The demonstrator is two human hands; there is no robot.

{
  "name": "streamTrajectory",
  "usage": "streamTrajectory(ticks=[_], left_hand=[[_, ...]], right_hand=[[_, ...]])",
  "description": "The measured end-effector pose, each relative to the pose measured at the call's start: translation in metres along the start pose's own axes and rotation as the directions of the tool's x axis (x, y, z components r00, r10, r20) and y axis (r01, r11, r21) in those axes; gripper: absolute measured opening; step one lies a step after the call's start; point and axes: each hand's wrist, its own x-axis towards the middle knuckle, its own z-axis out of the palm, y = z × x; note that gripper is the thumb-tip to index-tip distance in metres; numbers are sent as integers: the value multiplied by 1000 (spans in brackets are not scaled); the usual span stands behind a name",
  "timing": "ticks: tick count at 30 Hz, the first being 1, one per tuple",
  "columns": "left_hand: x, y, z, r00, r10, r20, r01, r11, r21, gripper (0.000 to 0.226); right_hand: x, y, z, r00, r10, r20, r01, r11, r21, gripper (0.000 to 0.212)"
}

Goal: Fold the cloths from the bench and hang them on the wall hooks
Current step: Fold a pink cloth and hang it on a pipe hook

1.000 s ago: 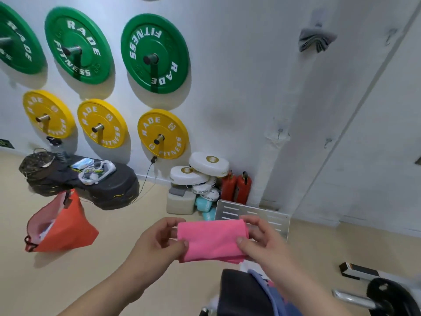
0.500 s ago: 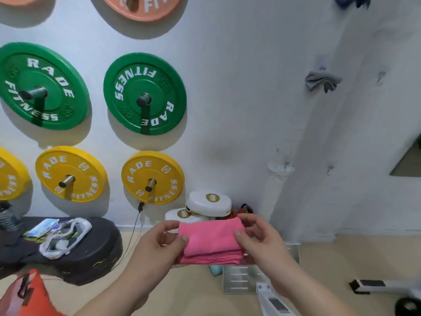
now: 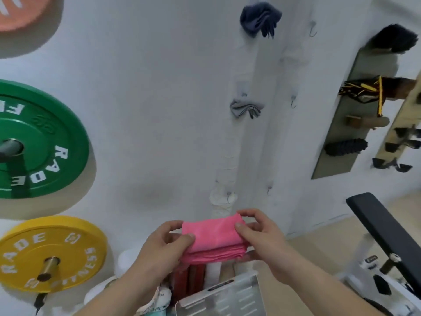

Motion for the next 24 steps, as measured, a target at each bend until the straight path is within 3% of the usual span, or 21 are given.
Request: streamTrajectory(ticks=[4, 11, 17, 24], left_hand=[[85, 31, 21, 997, 53, 60, -55, 998, 33, 31], [210, 78, 64, 979, 137, 149, -154, 982, 111, 42], [310, 114, 115, 912, 259, 318, -329, 924, 192, 55], [385, 170, 210, 831, 372, 413, -462, 876, 140, 46]], right_hand=[[82, -28, -26, 999, 14, -31, -15, 1000, -22, 21], [202, -57, -69, 992, 94, -88, -98, 994, -43, 23], [277, -77, -112, 951, 182, -251, -175, 983, 49, 23], [330, -128, -192, 864, 56, -500, -53, 998, 19, 36]])
